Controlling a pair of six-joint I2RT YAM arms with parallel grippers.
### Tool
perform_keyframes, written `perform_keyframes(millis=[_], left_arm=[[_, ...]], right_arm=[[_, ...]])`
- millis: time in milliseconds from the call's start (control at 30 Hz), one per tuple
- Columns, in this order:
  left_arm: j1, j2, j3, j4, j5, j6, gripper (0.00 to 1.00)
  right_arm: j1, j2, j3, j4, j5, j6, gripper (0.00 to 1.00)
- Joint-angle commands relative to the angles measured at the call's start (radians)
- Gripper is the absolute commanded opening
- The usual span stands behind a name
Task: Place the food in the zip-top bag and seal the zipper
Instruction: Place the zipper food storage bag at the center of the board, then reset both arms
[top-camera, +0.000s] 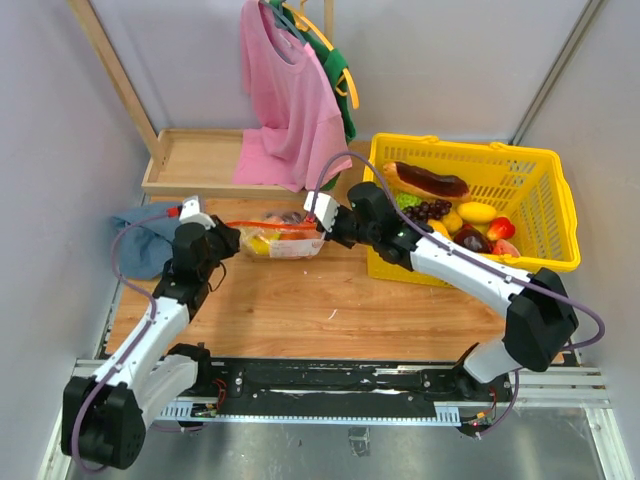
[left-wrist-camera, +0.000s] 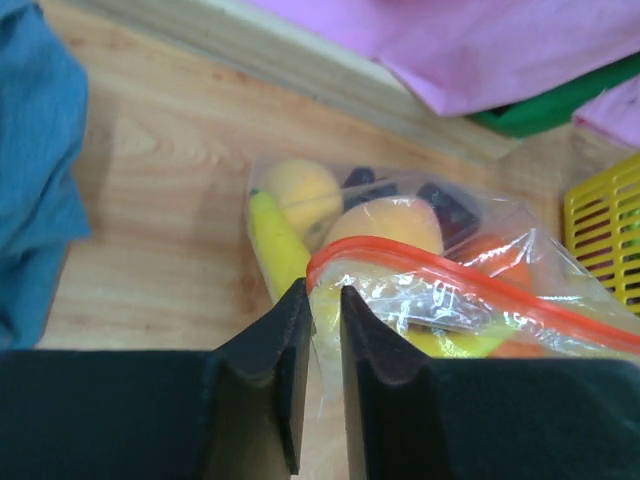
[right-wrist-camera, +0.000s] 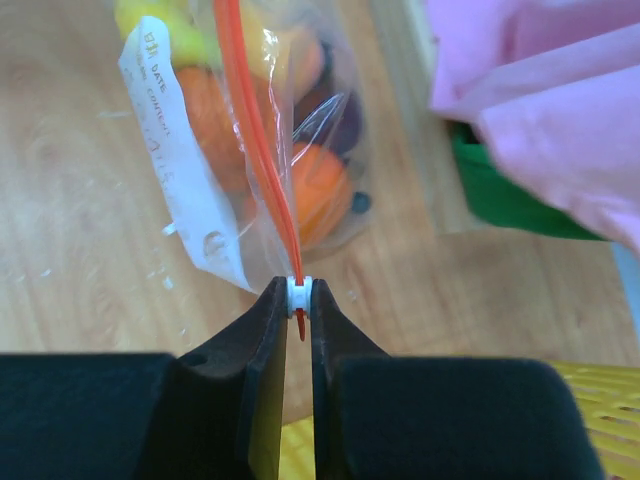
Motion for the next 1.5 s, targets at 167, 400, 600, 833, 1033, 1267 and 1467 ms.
perform_keyframes(millis=[167, 400, 600, 833, 1033, 1267, 1467], left_arm=[[0.004, -0.345, -0.003, -0.206, -0.069, -0.143, 0.62], [0.004, -0.427, 0.14, -0.368, -0.099, -0.034, 0.79], [0.003, -0.474, 0.241, -0.479, -0.118, 0.057, 0.98], [-0.026, -0.459, 0.419, -0.618, -0.164, 0.125, 0.99], [-0.043, -0.498, 0.475, -0.688, -0.185, 0.107, 0.99], [-0.043, -0.664, 0.427, -0.627, -0.191, 0.052, 0.99], [-0.042, -0.745, 0.31, -0.538, -0.145, 0.077, 0.99]], right_arm=[[-0.008, -0.161, -0.01, -0.141, -0.17, 0.143, 0.45], [-0.009, -0.278, 0.046, -0.136, -0.131, 0.241, 0.73], [-0.021, -0.367, 0.032, -0.116, 0.143, 0.298, 0.99], [-0.206, -0.434, 0.067, -0.231, 0.454, 0.511, 0.98], [-0.33, -0.599, -0.019, -0.345, 0.692, 0.642, 0.98], [-0.33, -0.935, -0.189, -0.305, 0.67, 0.547, 0.98], [-0.33, -1.153, -0.336, -0.172, 0.648, 0.516, 0.98]])
